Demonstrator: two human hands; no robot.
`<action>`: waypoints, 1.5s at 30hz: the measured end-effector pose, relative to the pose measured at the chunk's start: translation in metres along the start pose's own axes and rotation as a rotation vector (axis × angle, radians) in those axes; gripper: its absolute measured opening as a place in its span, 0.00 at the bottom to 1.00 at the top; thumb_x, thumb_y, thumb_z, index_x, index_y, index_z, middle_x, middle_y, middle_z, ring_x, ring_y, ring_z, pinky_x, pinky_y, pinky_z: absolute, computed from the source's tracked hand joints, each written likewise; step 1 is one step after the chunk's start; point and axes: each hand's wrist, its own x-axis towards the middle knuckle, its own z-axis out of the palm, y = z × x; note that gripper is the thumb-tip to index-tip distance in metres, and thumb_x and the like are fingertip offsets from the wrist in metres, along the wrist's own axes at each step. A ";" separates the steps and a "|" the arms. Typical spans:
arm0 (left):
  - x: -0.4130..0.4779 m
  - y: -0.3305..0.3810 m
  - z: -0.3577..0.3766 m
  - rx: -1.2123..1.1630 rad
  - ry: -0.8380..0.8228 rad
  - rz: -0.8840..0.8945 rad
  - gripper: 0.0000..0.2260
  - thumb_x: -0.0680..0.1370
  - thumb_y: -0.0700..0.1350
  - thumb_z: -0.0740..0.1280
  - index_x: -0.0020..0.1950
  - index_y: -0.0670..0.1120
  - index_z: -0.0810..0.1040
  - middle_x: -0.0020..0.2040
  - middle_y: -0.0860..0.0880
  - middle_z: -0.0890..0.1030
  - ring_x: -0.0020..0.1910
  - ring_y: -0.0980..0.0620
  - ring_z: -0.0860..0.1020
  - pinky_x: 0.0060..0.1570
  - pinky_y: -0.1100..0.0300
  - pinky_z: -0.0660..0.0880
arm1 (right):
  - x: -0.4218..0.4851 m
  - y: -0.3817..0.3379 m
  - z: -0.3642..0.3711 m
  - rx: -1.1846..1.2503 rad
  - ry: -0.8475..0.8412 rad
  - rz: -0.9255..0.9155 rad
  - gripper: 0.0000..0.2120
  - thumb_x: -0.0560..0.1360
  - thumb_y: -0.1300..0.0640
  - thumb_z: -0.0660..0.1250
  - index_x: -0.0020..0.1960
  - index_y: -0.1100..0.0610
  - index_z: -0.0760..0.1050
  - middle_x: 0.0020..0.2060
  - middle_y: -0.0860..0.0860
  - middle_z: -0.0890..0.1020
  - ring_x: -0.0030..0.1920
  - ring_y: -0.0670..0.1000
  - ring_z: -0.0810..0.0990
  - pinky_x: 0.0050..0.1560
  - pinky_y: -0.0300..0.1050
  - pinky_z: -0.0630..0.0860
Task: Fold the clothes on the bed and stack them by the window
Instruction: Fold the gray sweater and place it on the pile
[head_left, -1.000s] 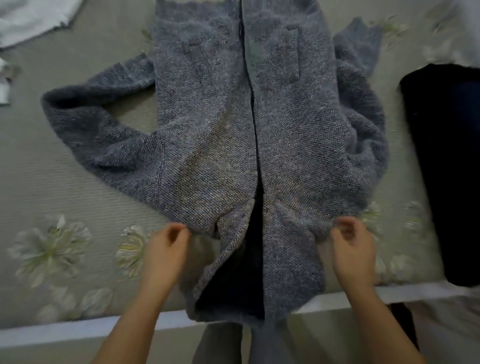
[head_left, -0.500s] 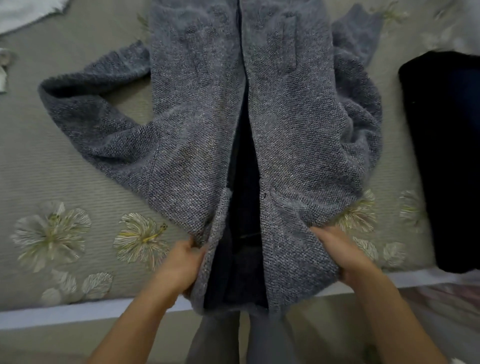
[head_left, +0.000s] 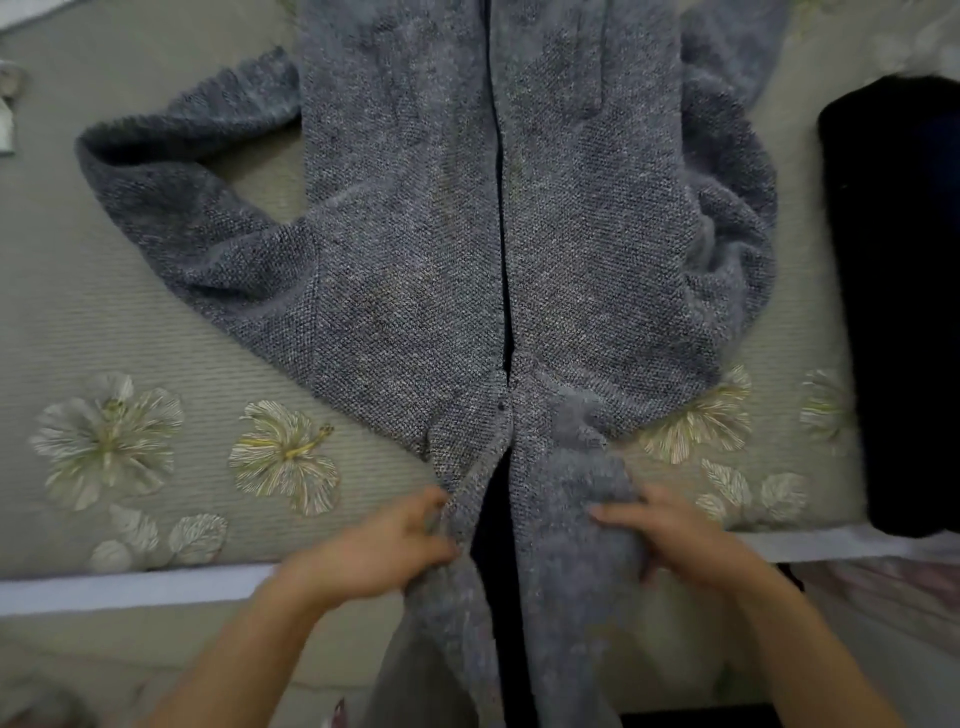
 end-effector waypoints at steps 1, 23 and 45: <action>0.003 0.016 -0.013 -0.118 0.022 -0.038 0.15 0.73 0.42 0.70 0.58 0.52 0.76 0.47 0.53 0.85 0.49 0.55 0.81 0.53 0.56 0.77 | 0.003 -0.013 -0.005 0.068 -0.004 0.027 0.12 0.69 0.56 0.72 0.51 0.59 0.79 0.41 0.58 0.84 0.37 0.57 0.83 0.32 0.47 0.77; 0.044 0.015 -0.059 0.266 0.668 0.368 0.21 0.69 0.70 0.61 0.62 0.74 0.64 0.50 0.72 0.74 0.49 0.67 0.75 0.45 0.64 0.72 | 0.055 -0.071 -0.006 -0.921 0.582 -0.740 0.17 0.65 0.62 0.64 0.53 0.55 0.79 0.41 0.49 0.77 0.41 0.55 0.77 0.39 0.47 0.73; 0.210 0.122 -0.034 0.995 0.557 0.101 0.29 0.75 0.69 0.40 0.72 0.66 0.30 0.72 0.52 0.23 0.68 0.42 0.20 0.66 0.32 0.32 | 0.101 -0.132 -0.181 -0.105 1.118 -0.316 0.26 0.73 0.55 0.69 0.67 0.64 0.67 0.59 0.58 0.75 0.58 0.53 0.75 0.58 0.40 0.69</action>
